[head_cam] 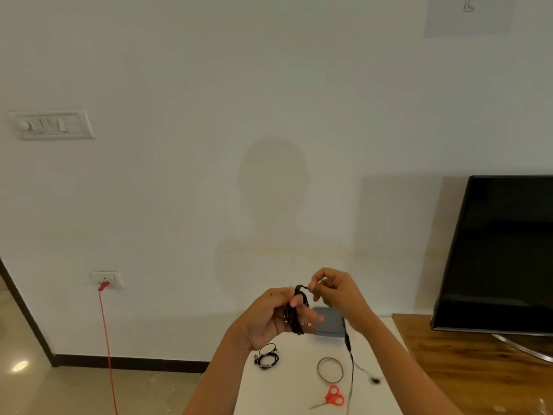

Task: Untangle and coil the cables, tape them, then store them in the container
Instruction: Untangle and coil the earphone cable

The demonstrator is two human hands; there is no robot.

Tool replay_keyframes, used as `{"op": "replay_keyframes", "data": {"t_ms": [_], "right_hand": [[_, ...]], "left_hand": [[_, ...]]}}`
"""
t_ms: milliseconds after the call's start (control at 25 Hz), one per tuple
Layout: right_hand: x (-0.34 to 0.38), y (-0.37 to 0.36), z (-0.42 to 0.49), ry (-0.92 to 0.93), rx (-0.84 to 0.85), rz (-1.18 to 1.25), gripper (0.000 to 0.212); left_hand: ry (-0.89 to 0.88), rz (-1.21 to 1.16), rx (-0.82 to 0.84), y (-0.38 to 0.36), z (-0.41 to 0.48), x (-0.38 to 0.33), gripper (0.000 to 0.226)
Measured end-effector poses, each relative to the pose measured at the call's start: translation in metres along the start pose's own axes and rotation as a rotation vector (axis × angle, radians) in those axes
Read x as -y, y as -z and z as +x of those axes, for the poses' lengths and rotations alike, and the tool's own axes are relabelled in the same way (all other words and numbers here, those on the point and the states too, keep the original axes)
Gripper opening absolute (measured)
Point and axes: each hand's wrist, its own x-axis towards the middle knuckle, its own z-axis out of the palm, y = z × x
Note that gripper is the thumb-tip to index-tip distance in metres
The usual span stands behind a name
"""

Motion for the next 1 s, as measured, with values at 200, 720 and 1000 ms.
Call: {"op": "replay_keyframes", "data": {"t_ms": [200,720,1000], "right_hand": [[-0.034,-0.033,-0.026,-0.103,0.05,0.169,0.03],[0.037,-0.022,-0.052,-0.154,0.208,-0.785,0.016],[0.036,0.011,-0.007,0.073,0.061,-0.414,0.001]], "left_hand": [[-0.177,-0.271,-0.193,-0.004,0.01,-0.003,0.036],[-0.11,0.703,-0.293,0.017,0.009,0.026,0.036],[0.056,0.23,-0.082,0.001,-0.006,0.02,0.041]]}}
